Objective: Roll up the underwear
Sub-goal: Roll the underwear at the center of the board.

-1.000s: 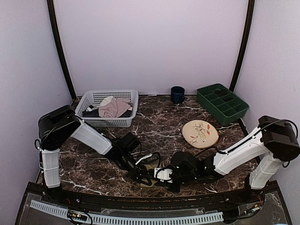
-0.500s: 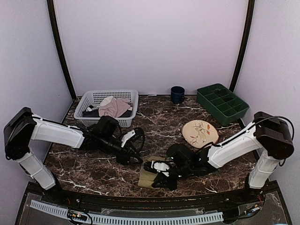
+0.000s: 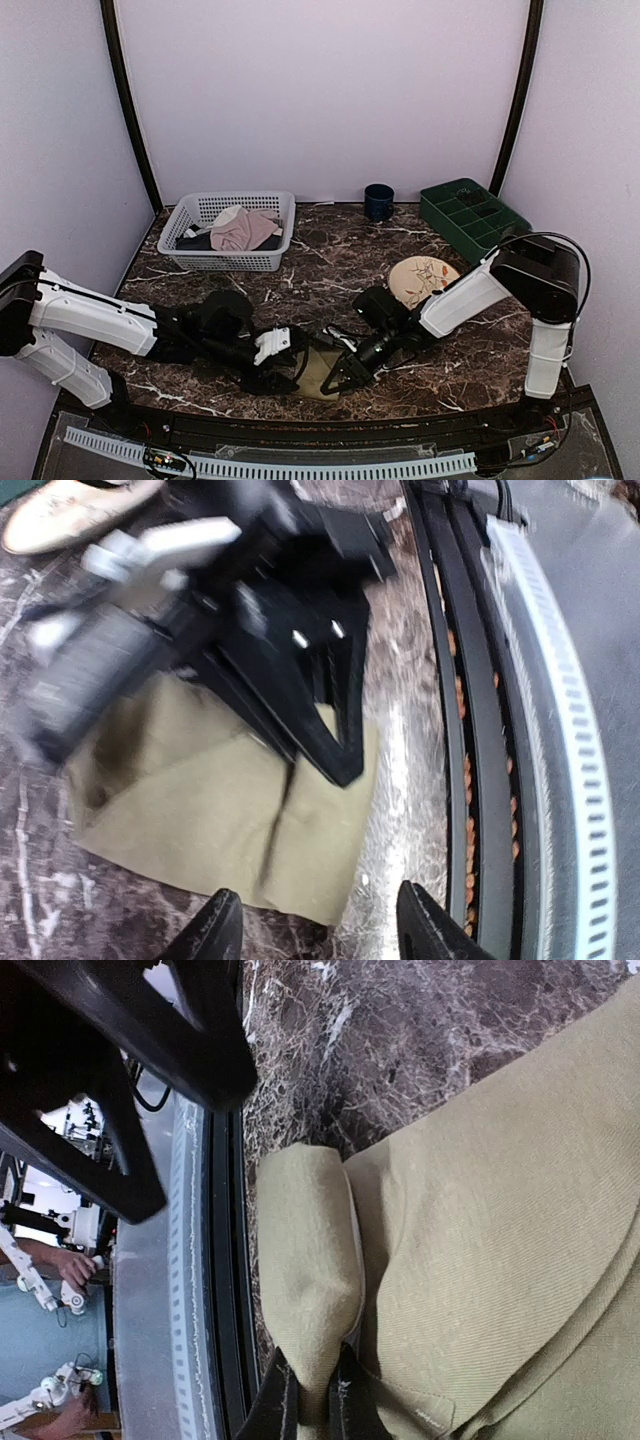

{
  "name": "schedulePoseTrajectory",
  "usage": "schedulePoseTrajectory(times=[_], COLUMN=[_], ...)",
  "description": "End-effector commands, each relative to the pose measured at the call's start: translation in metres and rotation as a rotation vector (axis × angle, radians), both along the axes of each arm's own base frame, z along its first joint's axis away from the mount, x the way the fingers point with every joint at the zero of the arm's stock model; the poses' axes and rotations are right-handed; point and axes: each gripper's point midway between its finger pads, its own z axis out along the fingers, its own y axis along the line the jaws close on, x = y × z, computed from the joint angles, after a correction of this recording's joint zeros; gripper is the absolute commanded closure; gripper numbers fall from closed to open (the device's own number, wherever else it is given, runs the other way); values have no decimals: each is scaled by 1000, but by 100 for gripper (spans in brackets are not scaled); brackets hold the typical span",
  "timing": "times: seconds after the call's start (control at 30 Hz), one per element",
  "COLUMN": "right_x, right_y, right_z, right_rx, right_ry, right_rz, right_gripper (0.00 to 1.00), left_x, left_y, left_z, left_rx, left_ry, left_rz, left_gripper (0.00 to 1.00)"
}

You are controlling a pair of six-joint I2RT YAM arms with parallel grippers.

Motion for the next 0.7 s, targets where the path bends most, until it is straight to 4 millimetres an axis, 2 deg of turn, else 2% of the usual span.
schedulePoseTrajectory(times=[0.0,0.3,0.5,0.57,0.67], right_x=[-8,-10,-6,-5,-2], right_y=[-12,-14,-16,-16,-15], right_z=[-22,-32,-35,-34,-32], right_rx=[-101,-116,-120,-118,-116], right_ry=[141,185,194,194,183], right_rz=[-9,-10,-25,-30,-38], right_gripper=[100,100,100,100,100], left_x=[-2,-9,-14,-17,-22], left_y=[-1,-29,-30,-29,-26], left_z=[-27,-39,-52,-55,-62], left_rx=[73,103,142,148,168], left_ry=[-89,-190,-222,-216,-189], left_rz=[-28,-163,-225,-241,-259], left_gripper=[46,51,54,58,75])
